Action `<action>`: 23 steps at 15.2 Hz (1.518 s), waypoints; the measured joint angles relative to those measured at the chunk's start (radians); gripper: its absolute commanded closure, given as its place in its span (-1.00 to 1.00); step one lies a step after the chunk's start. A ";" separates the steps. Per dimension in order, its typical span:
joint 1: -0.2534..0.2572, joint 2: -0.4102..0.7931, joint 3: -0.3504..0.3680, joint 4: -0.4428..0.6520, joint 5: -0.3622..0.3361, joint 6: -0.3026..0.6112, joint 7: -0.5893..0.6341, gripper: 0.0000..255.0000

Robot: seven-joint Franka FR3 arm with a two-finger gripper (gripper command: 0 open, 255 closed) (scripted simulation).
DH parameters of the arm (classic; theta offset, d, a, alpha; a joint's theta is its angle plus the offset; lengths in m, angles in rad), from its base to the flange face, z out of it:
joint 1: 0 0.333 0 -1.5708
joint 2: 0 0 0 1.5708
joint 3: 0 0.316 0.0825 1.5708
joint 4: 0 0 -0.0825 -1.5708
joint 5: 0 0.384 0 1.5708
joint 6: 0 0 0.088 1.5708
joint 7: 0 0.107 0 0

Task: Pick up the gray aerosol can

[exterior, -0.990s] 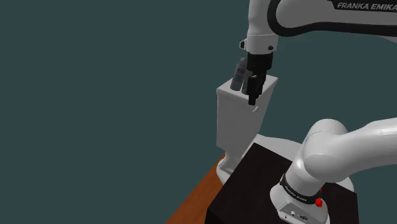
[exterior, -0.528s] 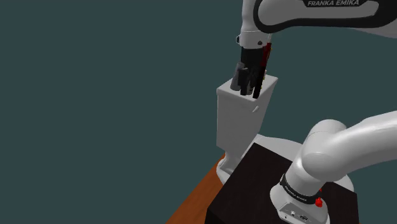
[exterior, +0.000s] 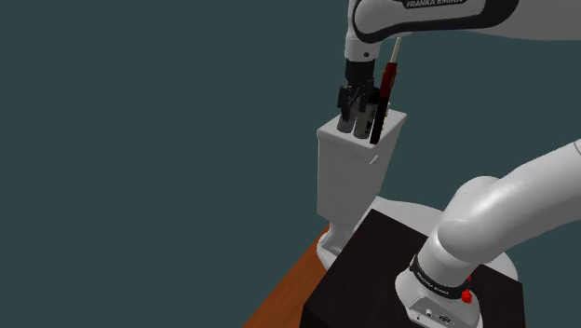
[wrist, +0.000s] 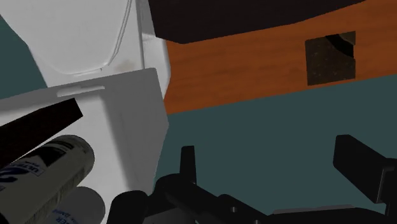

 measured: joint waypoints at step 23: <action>-0.171 0.546 -0.218 0.592 0.037 0.112 -0.034 -1.00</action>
